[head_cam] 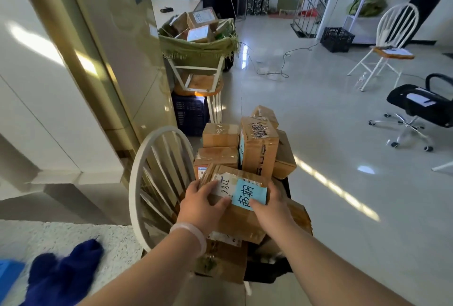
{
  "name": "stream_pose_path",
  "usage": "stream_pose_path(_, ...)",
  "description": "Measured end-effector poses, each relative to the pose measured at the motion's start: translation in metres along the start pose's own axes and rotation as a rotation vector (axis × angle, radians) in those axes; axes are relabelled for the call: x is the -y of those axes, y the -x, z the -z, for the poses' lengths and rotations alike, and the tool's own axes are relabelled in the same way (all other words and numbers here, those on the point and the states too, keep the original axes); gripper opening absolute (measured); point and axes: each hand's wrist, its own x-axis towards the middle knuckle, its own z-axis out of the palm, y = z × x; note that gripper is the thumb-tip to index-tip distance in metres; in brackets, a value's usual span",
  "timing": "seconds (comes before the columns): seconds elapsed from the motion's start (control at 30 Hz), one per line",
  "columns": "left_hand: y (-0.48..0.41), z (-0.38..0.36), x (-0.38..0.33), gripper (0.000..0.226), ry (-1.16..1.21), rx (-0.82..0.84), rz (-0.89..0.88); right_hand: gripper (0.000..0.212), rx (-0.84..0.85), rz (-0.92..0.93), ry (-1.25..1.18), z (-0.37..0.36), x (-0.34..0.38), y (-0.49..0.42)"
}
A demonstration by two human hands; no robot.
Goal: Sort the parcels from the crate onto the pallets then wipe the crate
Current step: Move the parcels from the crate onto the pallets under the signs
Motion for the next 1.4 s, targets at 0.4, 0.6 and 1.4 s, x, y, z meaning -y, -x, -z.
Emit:
stream_pose_path(0.4, 0.089, 0.006, -0.028, 0.053, 0.154, -0.103, -0.315, 0.068, -0.022, 0.178, -0.008, 0.085, -0.021, 0.067)
stream_pose_path(0.6, 0.131, -0.005, -0.035, 0.058, 0.199, -0.269, -0.45, 0.028, 0.027, 0.225, -0.121, 0.111, -0.046, 0.098)
stream_pose_path(1.4, 0.25, -0.007, 0.021, 0.078, 0.375, -0.333, -0.273, 0.042, 0.234, 0.549, 0.128, 0.065, -0.04, 0.194)
